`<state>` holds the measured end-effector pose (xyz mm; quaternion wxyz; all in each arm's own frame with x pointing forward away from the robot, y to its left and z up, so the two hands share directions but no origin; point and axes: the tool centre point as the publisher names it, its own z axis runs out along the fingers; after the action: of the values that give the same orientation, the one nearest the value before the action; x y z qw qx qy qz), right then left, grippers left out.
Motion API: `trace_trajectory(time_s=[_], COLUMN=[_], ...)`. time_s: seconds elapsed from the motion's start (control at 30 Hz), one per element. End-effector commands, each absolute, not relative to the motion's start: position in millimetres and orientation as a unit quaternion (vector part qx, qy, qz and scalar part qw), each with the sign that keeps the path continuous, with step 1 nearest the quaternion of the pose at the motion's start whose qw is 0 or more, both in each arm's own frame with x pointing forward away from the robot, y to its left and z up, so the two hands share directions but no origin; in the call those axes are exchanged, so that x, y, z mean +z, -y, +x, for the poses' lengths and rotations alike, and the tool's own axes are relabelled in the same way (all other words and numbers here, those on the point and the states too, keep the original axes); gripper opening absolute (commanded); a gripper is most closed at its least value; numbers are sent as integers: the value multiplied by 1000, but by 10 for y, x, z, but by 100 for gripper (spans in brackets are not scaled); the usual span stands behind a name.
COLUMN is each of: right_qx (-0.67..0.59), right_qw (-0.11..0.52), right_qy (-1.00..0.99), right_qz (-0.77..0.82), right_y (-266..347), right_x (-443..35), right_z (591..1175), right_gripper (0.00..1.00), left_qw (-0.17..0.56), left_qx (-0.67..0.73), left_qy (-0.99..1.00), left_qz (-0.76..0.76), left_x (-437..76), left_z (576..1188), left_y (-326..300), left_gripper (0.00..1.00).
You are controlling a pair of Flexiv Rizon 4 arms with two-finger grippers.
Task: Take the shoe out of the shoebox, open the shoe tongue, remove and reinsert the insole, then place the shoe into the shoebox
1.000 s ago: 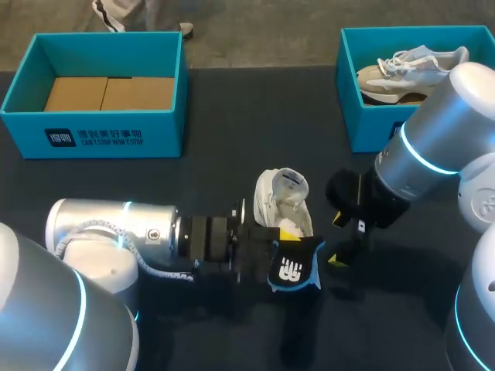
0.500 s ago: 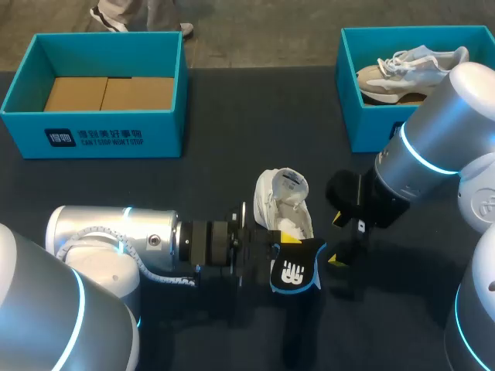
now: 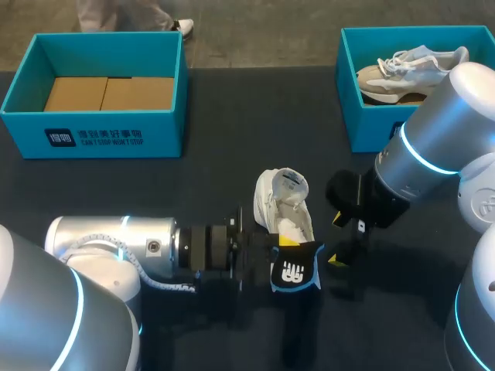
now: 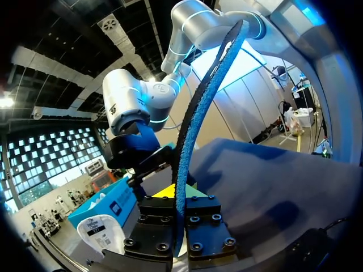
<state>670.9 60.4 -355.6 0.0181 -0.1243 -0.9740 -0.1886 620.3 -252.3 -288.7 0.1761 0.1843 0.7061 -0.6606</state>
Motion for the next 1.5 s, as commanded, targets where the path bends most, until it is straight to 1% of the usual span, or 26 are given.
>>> trace_trajectory(time_s=[0.03, 1.5], right_qx=[-188, -188], right_qw=[17, 17], right_qy=[974, 974], right_qz=[-125, -125], right_y=[-605, -605], right_x=[-3558, -3558], right_z=[6698, 6698], right_gripper=[100, 100], left_qw=[175, 162], left_qx=[-659, -666], left_qy=[-706, -713], left_qz=[188, 150], left_x=[-2877, -3143], left_z=[6155, 6376], left_y=[2530, 2584], left_gripper=[0, 0])
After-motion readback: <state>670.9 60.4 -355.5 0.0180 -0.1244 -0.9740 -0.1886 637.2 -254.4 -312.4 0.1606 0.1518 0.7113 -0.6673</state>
